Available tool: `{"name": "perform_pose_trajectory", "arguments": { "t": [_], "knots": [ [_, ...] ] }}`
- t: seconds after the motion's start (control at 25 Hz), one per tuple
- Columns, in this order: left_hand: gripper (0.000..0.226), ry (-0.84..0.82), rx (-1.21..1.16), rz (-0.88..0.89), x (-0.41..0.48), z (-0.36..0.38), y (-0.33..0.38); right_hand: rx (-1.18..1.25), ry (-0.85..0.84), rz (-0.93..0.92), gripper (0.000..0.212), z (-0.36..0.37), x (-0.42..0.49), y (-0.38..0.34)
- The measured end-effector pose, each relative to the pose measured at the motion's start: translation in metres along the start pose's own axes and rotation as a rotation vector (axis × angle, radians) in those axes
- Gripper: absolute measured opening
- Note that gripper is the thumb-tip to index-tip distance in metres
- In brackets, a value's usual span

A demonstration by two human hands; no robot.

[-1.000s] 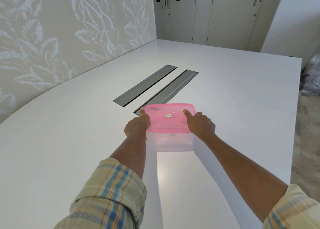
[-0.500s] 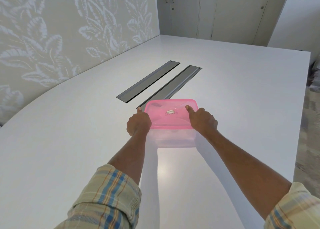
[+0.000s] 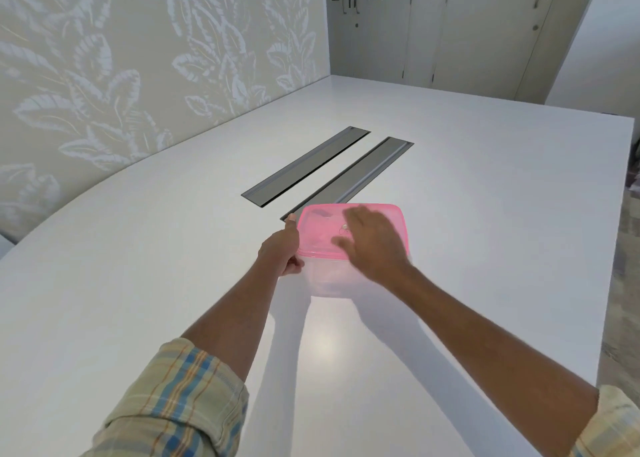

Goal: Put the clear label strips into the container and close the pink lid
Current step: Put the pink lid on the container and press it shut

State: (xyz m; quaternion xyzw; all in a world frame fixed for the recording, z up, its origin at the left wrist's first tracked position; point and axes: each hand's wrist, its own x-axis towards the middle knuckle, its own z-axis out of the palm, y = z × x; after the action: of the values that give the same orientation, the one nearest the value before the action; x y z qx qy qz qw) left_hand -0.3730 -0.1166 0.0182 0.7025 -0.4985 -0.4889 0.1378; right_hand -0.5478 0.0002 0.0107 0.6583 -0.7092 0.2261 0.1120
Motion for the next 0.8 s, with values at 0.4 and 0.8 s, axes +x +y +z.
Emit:
{"name": "perform_pose_trajectory", "arguments": {
  "t": [0.4, 0.8],
  "knots": [
    [0.069, -0.335, -0.221, 0.187, -0.004, -0.020, -0.036, -0.119, 0.035, -0.227, 0.059, 0.065, -0.005, -0.064],
    [0.048, -0.259, -0.412, 0.367, 0.011, -0.002, -0.051, -0.274, 0.234, -0.374, 0.046, 0.086, -0.002, -0.051]
  ]
}}
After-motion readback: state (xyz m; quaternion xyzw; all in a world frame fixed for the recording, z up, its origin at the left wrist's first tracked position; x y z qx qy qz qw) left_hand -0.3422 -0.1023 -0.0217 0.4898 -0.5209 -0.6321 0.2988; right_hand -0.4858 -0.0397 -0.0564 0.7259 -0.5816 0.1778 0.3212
